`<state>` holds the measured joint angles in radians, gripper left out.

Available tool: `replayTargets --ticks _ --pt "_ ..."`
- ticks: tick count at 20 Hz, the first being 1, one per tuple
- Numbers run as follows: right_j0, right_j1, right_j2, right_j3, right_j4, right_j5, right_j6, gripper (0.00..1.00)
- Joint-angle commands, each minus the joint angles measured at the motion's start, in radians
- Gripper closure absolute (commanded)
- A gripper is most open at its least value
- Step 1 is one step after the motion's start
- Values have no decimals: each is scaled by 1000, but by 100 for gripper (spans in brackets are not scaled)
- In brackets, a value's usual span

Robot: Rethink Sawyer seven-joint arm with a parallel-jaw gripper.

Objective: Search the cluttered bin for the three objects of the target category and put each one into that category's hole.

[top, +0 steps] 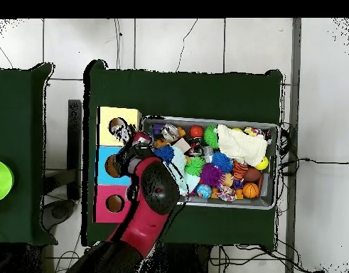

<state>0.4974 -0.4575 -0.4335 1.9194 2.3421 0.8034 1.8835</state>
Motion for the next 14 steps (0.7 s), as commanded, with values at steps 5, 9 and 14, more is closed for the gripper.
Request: replayTargets --ticks 5,9,14 --pt "17 -93 37 -43 -65 -10 -15 100" --pt "18 -74 51 -32 -13 13 -70 100" --pt "25 -42 61 -36 26 20 -110 100"
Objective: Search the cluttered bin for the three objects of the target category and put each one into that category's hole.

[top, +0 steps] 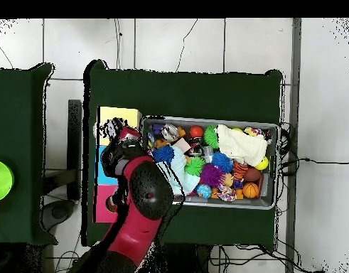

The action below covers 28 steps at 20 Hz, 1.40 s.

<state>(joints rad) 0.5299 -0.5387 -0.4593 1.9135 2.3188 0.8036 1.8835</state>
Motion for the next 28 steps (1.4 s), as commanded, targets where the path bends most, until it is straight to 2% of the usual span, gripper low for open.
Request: replayTargets --ticks 1,5,8,12,20,24,28 --pt "-8 42 89 -28 48 23 -112 100" --pt "-7 46 106 5 57 61 -111 100" --pt "23 60 101 24 115 70 -133 100" --pt "72 53 90 41 161 58 -106 100" --pt "179 86 57 3 267 -7 -49 100" --pt "240 124 38 -35 333 -51 -17 100" --pt "252 139 24 -23 328 -36 -14 100"
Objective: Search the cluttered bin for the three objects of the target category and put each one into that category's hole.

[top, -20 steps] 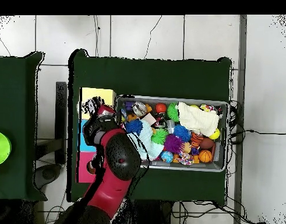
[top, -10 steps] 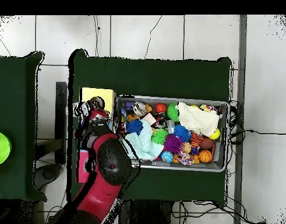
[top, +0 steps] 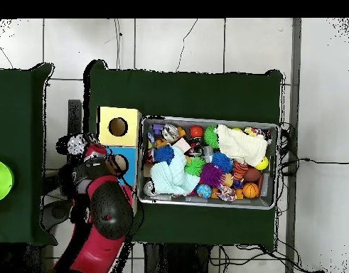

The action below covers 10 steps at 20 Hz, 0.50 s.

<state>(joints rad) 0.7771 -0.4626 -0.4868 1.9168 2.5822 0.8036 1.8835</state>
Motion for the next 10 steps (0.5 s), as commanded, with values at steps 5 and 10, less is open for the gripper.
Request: replayTargets --ticks 5,10 --pt "-37 48 53 47 8 53 -55 100" --pt "-91 60 61 103 -19 133 -128 100"
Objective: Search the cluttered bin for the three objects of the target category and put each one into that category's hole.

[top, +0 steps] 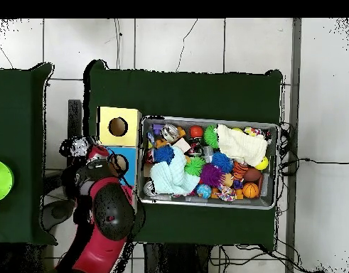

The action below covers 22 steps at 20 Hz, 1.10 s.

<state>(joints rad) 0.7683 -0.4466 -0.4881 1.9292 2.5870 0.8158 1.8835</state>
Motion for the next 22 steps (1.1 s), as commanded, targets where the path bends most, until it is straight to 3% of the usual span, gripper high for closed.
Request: replayTargets --ticks 1,12,22 --pt "-88 45 63 94 -27 129 -137 100" --pt "-140 44 58 148 -91 209 -198 100" --pt "-26 147 92 50 141 137 -152 100"
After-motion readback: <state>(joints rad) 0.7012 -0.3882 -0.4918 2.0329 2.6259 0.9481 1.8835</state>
